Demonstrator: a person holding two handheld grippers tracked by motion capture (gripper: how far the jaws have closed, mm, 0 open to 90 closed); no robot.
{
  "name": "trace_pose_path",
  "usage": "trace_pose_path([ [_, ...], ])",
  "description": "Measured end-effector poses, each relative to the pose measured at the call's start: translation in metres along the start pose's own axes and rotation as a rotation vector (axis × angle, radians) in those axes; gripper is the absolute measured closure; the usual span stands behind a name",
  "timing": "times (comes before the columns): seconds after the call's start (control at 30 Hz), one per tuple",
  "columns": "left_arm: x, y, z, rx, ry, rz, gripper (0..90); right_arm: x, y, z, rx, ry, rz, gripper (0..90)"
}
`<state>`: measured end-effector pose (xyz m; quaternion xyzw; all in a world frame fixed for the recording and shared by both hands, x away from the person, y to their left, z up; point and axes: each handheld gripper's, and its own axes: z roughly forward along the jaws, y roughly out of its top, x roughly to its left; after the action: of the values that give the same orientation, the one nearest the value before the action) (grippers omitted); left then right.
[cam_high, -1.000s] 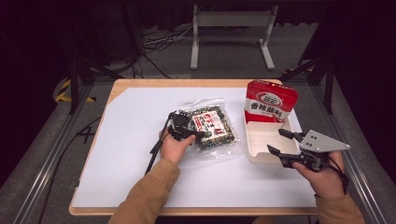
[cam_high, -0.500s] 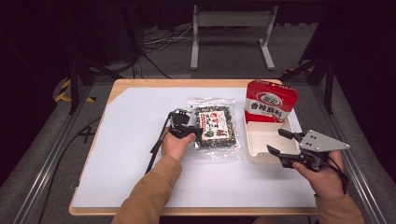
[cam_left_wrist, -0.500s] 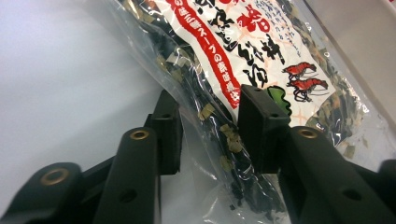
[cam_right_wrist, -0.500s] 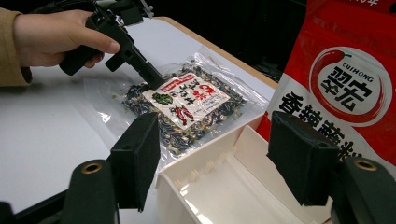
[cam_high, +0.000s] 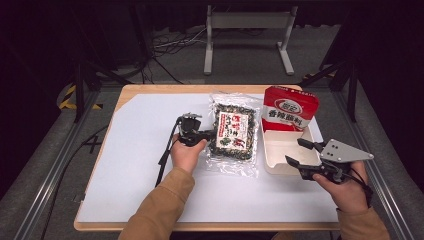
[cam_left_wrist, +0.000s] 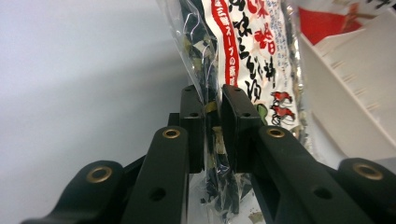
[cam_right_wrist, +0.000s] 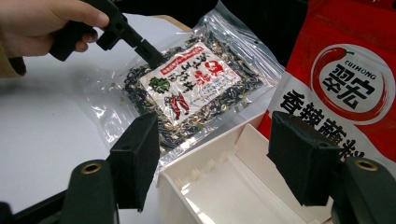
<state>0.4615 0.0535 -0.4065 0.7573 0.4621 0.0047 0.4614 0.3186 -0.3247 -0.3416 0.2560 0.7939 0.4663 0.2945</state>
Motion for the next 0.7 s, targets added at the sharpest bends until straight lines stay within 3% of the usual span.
trace_pose_path([
  [0.33, -0.015, -0.003, -0.047, -0.088, 0.01, 0.11, 82.6, 0.001, 0.004, 0.005, 0.008, 0.017, 0.034, 35.3],
  [0.7, -0.031, -0.014, -0.086, -0.131, -0.002, 0.221, 84.1, -0.006, 0.014, 0.013, 0.013, 0.054, 0.084, 35.3],
])
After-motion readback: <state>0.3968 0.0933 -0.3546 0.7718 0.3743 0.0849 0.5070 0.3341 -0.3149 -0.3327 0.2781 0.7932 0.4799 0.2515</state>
